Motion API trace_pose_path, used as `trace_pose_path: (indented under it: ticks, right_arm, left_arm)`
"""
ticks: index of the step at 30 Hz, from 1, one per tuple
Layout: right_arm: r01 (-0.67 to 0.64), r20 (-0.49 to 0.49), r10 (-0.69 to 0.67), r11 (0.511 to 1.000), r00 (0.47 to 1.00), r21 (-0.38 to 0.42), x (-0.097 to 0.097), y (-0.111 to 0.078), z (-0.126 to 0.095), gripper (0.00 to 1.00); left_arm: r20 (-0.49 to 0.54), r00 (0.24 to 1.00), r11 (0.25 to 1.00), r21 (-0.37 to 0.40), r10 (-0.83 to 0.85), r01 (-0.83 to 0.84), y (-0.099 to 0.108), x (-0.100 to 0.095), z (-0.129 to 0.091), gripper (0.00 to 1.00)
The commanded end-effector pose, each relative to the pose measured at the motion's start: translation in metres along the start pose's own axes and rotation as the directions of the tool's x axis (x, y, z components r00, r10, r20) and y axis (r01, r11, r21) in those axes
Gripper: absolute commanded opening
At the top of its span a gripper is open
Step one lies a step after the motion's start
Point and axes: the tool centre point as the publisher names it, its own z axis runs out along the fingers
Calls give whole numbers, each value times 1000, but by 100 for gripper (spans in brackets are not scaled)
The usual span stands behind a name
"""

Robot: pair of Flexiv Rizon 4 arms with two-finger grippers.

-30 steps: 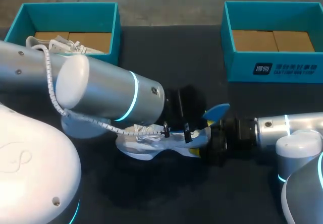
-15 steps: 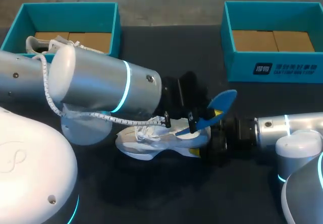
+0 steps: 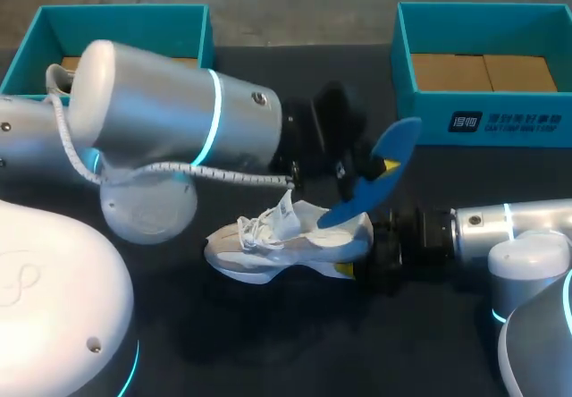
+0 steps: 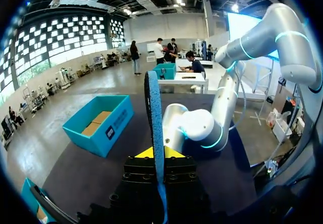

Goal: Take the shoe out of the shoebox, open the shoe tongue, remove and reinsert the insole, then place the shoe into the shoebox

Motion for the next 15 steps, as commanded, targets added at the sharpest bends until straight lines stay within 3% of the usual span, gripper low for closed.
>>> trace_pose_path:
  ticks: [1,5,15]
  right_arm:
    - [0,-1,0,1000,1000,6,0,1,2,0]
    - [0,-1,0,1000,1000,6,0,1,2,0]
    - [0,-1,0,1000,1000,6,0,1,2,0]
  left_arm:
    - [-506,862,999,-11,-33,31,-7,-11,-38,0]
    - [-622,780,998,-14,-61,67,-18,-16,-48,0]
    - [-702,711,999,6,-32,50,-38,-15,-69,0]
